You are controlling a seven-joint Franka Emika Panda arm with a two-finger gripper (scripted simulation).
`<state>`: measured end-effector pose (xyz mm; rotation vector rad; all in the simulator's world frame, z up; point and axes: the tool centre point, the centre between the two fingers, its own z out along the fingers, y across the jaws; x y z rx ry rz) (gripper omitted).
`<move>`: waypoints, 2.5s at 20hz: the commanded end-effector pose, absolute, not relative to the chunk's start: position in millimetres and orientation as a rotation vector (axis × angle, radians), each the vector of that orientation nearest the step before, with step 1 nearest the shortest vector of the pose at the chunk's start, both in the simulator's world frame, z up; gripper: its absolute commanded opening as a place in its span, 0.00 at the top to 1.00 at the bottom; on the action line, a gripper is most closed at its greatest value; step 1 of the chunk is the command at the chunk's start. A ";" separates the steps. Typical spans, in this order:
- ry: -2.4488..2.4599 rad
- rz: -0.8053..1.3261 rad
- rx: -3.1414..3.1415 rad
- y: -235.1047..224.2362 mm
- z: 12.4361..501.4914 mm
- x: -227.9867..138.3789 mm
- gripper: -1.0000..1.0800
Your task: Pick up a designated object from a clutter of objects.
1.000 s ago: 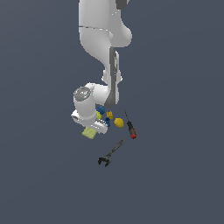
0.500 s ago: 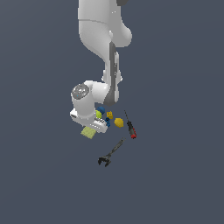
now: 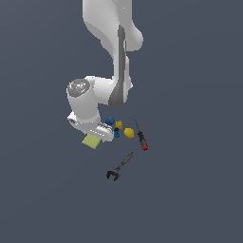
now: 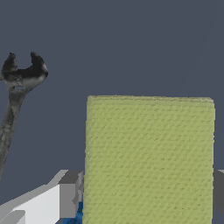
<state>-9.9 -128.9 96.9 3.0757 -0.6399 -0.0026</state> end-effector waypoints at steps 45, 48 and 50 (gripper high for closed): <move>-0.637 0.000 3.076 -164.4 416.9 116.5 1.00; -0.637 0.000 3.076 -164.8 419.5 117.9 1.00; -0.637 0.000 3.076 -164.9 420.3 118.3 1.00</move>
